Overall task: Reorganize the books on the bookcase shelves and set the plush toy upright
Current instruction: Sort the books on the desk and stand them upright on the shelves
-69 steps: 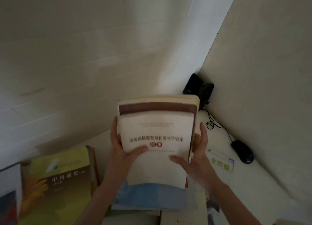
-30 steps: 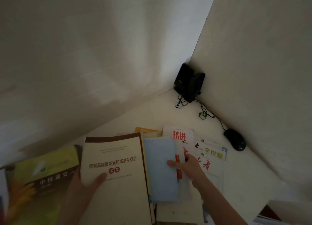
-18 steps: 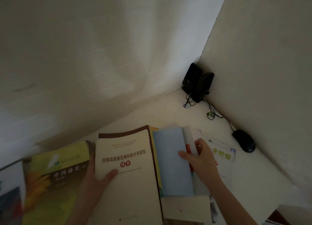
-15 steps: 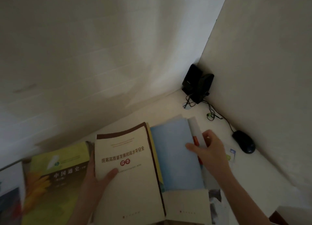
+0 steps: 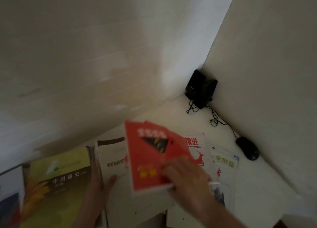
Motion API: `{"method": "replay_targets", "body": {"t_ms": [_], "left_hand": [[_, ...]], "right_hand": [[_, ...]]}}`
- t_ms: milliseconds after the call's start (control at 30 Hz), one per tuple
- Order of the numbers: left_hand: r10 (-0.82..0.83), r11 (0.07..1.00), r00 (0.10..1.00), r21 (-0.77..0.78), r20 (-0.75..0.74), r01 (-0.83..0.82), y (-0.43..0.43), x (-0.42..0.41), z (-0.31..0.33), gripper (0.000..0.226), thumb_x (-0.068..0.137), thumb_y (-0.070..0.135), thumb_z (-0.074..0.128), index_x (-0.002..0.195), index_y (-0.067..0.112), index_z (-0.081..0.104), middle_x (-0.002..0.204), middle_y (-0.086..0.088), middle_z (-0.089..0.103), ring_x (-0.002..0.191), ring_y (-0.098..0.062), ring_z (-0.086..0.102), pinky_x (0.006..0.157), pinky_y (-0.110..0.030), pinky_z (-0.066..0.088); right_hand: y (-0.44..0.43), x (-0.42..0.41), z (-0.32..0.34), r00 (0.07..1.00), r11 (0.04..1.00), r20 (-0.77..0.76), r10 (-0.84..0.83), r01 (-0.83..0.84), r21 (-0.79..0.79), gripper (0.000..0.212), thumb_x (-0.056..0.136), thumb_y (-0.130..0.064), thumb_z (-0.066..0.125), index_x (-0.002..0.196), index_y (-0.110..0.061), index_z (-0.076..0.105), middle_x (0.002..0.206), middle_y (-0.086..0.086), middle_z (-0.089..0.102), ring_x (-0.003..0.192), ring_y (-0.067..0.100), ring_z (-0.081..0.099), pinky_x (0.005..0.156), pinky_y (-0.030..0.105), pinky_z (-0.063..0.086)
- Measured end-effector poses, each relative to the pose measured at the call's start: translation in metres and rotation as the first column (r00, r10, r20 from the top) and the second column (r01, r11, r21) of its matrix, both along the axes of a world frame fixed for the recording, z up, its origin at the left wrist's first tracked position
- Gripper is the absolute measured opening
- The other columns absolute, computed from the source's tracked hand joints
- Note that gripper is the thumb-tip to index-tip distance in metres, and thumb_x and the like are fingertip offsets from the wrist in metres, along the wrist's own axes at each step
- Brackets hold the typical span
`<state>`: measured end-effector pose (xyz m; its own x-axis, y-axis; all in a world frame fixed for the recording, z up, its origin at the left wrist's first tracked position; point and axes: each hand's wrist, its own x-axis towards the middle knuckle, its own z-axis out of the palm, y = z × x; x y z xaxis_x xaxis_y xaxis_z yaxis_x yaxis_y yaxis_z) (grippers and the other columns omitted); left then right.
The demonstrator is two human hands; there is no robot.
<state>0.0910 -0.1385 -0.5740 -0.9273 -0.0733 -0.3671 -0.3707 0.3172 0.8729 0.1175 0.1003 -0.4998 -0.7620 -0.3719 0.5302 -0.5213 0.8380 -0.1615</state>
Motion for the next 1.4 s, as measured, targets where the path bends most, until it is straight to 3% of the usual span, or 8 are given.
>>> {"method": "replay_targets", "body": {"t_ms": [133, 367, 567, 733, 967, 1067, 1233, 1400], "left_hand": [[0.098, 0.993, 0.984, 0.048, 0.148, -0.106, -0.002, -0.001, -0.006, 0.065, 0.094, 0.009, 0.052, 0.149, 0.024, 0.021, 0.125, -0.004, 0.055, 0.095, -0.017, 0.055, 0.066, -0.020, 0.044], [0.052, 0.998, 0.972, 0.017, 0.229, -0.057, -0.006, -0.005, 0.009, 0.065, 0.094, 0.017, 0.054, 0.149, 0.025, 0.020, 0.124, 0.001, 0.054, 0.098, -0.020, 0.056, 0.079, -0.031, 0.049], [0.065, 0.997, 0.991, 0.029, 0.119, -0.069, -0.013, -0.001, 0.057, 0.045, 0.092, 0.016, 0.057, 0.136, 0.022, 0.049, 0.134, 0.002, 0.052, 0.122, -0.018, 0.049, 0.104, -0.035, 0.033], [-0.044, 0.998, 0.990, 0.050, 0.131, 0.038, 0.007, -0.006, 0.061, 0.029, 0.094, 0.023, 0.052, 0.122, 0.028, 0.052, 0.123, 0.004, 0.056, 0.110, -0.014, 0.053, 0.084, -0.025, 0.042], [0.040, 0.996, 0.996, -0.075, -0.082, -0.046, 0.017, -0.030, 0.039, 0.030, 0.095, 0.030, 0.048, 0.125, 0.027, 0.051, 0.127, -0.002, 0.051, 0.106, -0.017, 0.056, 0.093, -0.043, 0.048], [-0.063, 0.995, 0.993, -0.077, 0.095, 0.071, 0.026, -0.038, 0.030, 0.050, 0.094, 0.033, 0.050, 0.141, 0.020, 0.037, 0.138, -0.006, 0.045, 0.112, -0.019, 0.053, 0.089, -0.037, 0.049], [-0.146, 0.968, 0.941, -0.152, 0.306, 0.200, 0.039, -0.039, 0.026, 0.052, 0.096, 0.044, 0.042, 0.139, 0.014, 0.041, 0.135, -0.010, 0.052, 0.110, -0.024, 0.057, 0.084, -0.030, 0.046], [-0.116, 0.993, 0.929, 0.007, 0.350, 0.121, 0.051, -0.041, 0.032, 0.060, 0.092, 0.062, 0.025, 0.089, 0.020, 0.068, 0.085, -0.004, 0.072, 0.080, -0.018, 0.067, 0.085, -0.032, 0.048]], "right_hand": [[-0.015, 0.055, -0.076, 0.959, 0.980, 0.253, 0.124, -0.158, 0.119, 0.019, 0.101, -0.038, 0.031, 0.099, -0.031, 0.049, 0.101, -0.015, 0.071, 0.097, 0.006, 0.050, 0.084, 0.021, 0.046], [-0.012, 0.054, -0.081, 0.951, 0.963, 0.284, 0.122, -0.183, 0.197, 0.034, 0.102, -0.046, 0.019, 0.118, -0.034, 0.046, 0.105, -0.020, 0.070, 0.103, 0.005, 0.047, 0.088, 0.022, 0.048], [-0.009, 0.049, -0.065, 0.940, 0.983, 0.307, 0.147, -0.174, 0.062, 0.034, 0.092, -0.052, 0.043, 0.121, -0.036, 0.050, 0.114, -0.018, 0.067, 0.107, 0.002, 0.050, 0.094, 0.024, 0.041], [-0.027, 0.041, -0.077, 0.947, 0.978, 0.286, 0.150, -0.184, 0.097, 0.027, 0.094, -0.048, 0.045, 0.116, -0.036, 0.055, 0.103, -0.016, 0.064, 0.090, 0.002, 0.048, 0.081, 0.017, 0.038], [-0.011, 0.020, -0.030, 0.966, 0.868, 0.257, -0.020, 0.144, -0.475, 0.025, 0.097, -0.043, 0.046, 0.115, -0.033, 0.060, 0.117, -0.029, 0.054, 0.103, -0.011, 0.054, 0.082, 0.008, 0.044], [-0.007, 0.010, -0.024, 0.972, 0.789, 0.214, -0.101, 0.209, -0.578, 0.031, 0.096, -0.039, 0.049, 0.122, -0.025, 0.058, 0.125, -0.013, 0.062, 0.115, 0.001, 0.058, 0.095, 0.017, 0.046], [-0.029, 0.021, -0.069, 0.948, 0.972, 0.306, -0.090, 0.150, -0.181, 0.039, 0.070, -0.030, 0.080, 0.108, -0.025, 0.071, 0.110, -0.004, 0.070, 0.096, 0.009, 0.069, 0.070, 0.027, 0.060], [-0.039, 0.034, -0.086, 0.933, 0.990, 0.348, -0.096, 0.126, -0.066, 0.052, 0.102, -0.044, 0.026, 0.105, -0.025, 0.075, 0.113, -0.004, 0.070, 0.105, 0.012, 0.066, 0.080, 0.025, 0.057]]}}
